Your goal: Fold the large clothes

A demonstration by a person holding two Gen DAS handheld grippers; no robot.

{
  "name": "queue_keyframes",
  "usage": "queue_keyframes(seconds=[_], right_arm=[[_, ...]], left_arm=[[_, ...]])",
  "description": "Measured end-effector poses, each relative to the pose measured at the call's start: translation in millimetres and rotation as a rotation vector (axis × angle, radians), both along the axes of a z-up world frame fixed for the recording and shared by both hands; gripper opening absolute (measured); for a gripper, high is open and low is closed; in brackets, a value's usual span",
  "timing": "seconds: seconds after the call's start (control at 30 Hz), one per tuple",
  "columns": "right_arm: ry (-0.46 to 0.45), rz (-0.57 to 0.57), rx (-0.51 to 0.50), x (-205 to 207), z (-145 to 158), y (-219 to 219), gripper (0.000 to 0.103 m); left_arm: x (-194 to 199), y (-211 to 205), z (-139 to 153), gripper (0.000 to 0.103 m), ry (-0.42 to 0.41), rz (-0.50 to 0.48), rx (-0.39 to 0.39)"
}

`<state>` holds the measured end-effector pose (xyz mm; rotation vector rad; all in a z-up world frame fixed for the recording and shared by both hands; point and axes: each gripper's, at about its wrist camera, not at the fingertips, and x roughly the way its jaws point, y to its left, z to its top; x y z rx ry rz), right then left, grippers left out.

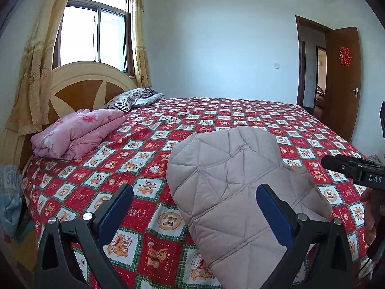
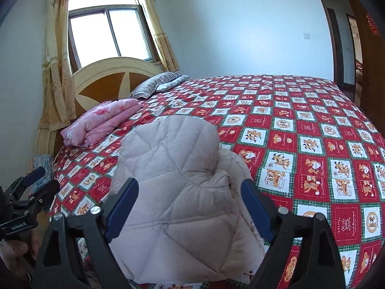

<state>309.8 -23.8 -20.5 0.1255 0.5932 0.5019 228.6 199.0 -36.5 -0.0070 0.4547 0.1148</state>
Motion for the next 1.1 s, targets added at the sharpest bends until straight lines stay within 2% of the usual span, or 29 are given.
queue_keyframes(seconds=[0.37, 1.1], right_arm=[[-0.013, -0.003, 0.006, -13, -1, -6, 0.09], [-0.006, -0.002, 0.008, -18, -2, -4, 0.09]], left_arm=[[-11, -3, 3, 0.102, -0.029, 0.0, -0.004], [-9, -1, 0, 0.102, -0.023, 0.017, 0.01]])
